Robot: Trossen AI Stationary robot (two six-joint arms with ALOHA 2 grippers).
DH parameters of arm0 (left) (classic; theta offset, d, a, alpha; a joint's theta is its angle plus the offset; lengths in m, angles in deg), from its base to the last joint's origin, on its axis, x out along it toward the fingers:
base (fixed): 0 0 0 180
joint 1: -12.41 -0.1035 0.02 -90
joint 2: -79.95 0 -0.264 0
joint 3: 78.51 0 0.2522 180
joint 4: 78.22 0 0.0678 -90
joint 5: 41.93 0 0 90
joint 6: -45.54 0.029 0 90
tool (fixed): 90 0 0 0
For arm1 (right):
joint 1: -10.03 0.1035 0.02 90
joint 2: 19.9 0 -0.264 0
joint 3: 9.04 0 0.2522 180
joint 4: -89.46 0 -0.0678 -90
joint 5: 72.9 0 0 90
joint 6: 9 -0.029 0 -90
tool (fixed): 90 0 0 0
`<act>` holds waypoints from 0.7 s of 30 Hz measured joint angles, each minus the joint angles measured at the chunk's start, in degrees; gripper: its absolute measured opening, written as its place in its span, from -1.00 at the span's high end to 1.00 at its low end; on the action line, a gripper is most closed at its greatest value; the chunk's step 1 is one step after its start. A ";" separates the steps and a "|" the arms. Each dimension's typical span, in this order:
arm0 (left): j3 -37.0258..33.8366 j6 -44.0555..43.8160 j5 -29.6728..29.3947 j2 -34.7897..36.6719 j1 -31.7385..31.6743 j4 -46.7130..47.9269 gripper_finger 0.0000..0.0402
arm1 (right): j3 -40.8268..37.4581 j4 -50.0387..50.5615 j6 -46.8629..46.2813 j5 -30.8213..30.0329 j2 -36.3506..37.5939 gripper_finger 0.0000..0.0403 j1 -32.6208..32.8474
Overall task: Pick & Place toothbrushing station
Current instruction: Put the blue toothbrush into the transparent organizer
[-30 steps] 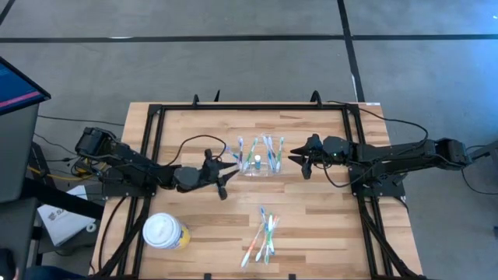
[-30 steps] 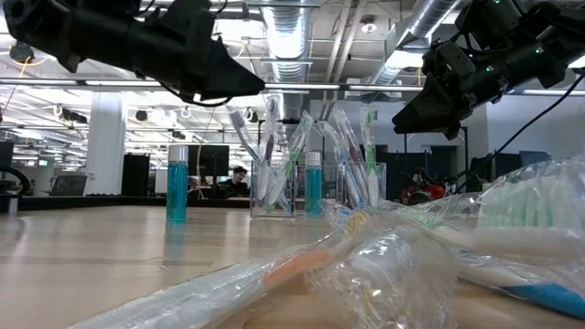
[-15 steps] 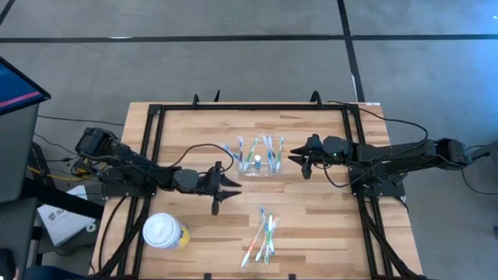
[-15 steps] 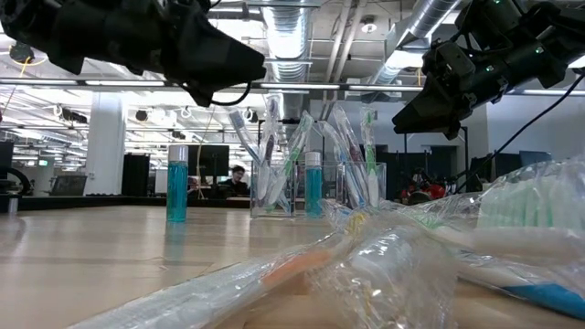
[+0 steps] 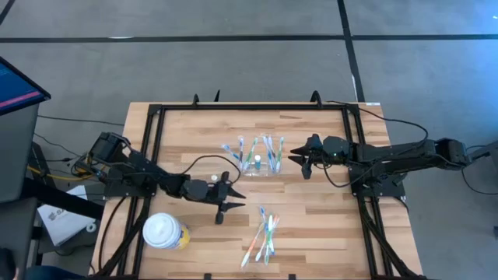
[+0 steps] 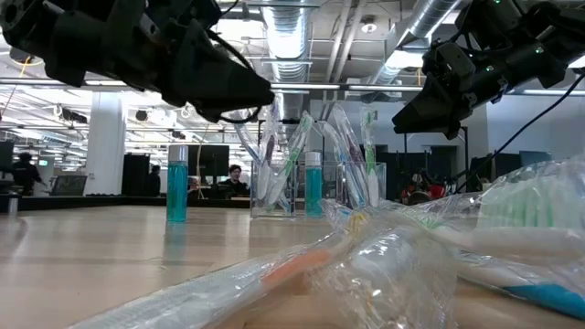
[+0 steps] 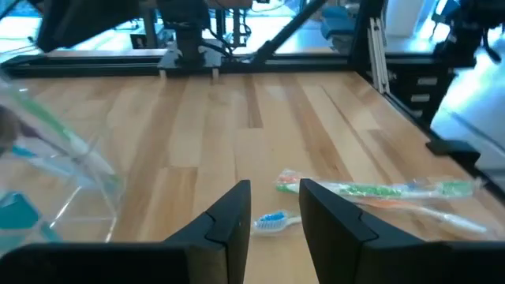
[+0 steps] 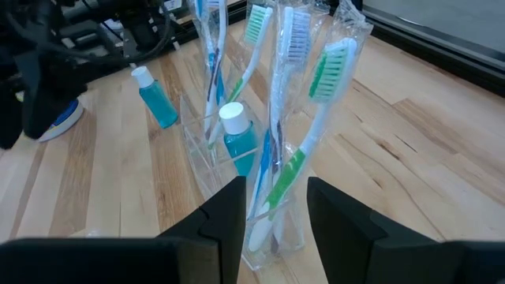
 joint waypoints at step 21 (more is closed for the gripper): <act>12.37 14.65 -0.38 -17.76 1.46 1.11 0.49 | 0.00 0.02 0.00 -0.01 0.01 0.37 0.00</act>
